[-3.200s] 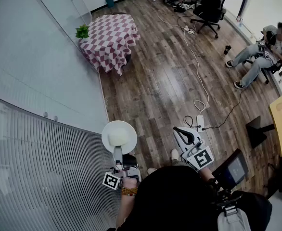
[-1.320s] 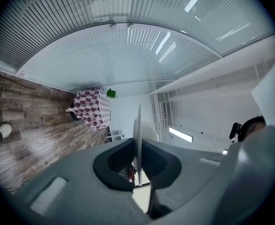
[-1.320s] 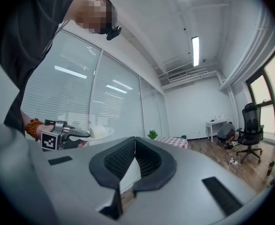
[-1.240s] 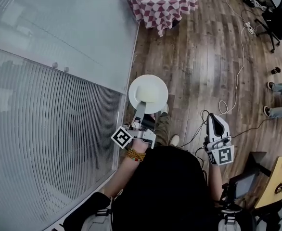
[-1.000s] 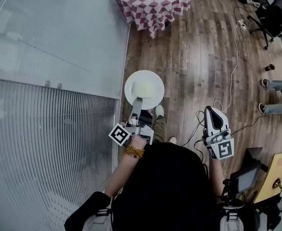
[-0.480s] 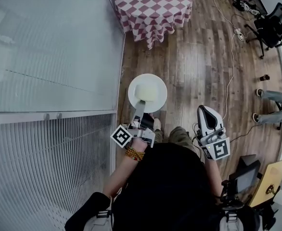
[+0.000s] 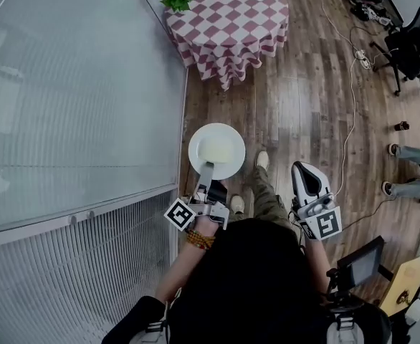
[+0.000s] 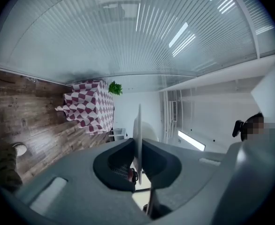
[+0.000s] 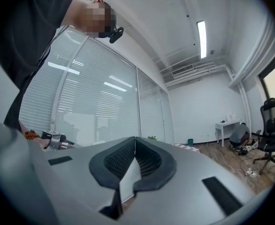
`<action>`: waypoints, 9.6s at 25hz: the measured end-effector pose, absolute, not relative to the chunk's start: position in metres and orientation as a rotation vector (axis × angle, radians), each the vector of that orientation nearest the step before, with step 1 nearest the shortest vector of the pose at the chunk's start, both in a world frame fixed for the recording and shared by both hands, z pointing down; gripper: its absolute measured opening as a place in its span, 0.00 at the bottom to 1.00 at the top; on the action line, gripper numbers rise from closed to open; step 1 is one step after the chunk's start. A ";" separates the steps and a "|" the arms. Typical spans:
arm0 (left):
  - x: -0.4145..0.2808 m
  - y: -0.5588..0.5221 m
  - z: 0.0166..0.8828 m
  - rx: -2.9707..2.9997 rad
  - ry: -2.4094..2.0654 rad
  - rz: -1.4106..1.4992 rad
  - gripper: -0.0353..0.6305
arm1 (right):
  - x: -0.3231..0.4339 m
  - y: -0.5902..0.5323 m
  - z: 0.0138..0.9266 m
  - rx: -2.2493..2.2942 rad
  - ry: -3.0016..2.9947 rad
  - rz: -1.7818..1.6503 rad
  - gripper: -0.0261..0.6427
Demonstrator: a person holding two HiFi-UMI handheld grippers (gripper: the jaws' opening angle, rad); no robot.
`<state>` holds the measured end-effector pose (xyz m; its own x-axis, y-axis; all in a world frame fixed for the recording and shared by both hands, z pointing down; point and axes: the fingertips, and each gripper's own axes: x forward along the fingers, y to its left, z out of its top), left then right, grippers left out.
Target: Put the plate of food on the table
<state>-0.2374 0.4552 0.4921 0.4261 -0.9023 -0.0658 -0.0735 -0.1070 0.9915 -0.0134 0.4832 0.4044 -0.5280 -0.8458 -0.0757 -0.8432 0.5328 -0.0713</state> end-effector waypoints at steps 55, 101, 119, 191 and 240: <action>-0.224 -0.240 0.499 1.495 -0.841 -0.832 0.09 | -0.020 -0.161 0.413 -1.433 2.879 -0.326 0.06; -0.128 -0.524 0.593 1.484 -1.119 -0.662 0.09 | 0.136 -0.407 0.516 -1.359 2.780 -0.594 0.06; -0.112 -0.699 0.668 1.273 -1.180 -0.729 0.09 | 0.168 -0.417 0.555 -1.497 2.787 -0.729 0.06; -0.119 -0.668 0.822 0.985 -1.320 -0.375 0.16 | 0.180 -0.356 0.556 -1.674 2.715 -0.743 0.06; -0.271 -0.266 0.779 1.026 -1.396 -0.197 0.17 | 0.063 -0.277 0.494 -1.312 2.984 -0.538 0.06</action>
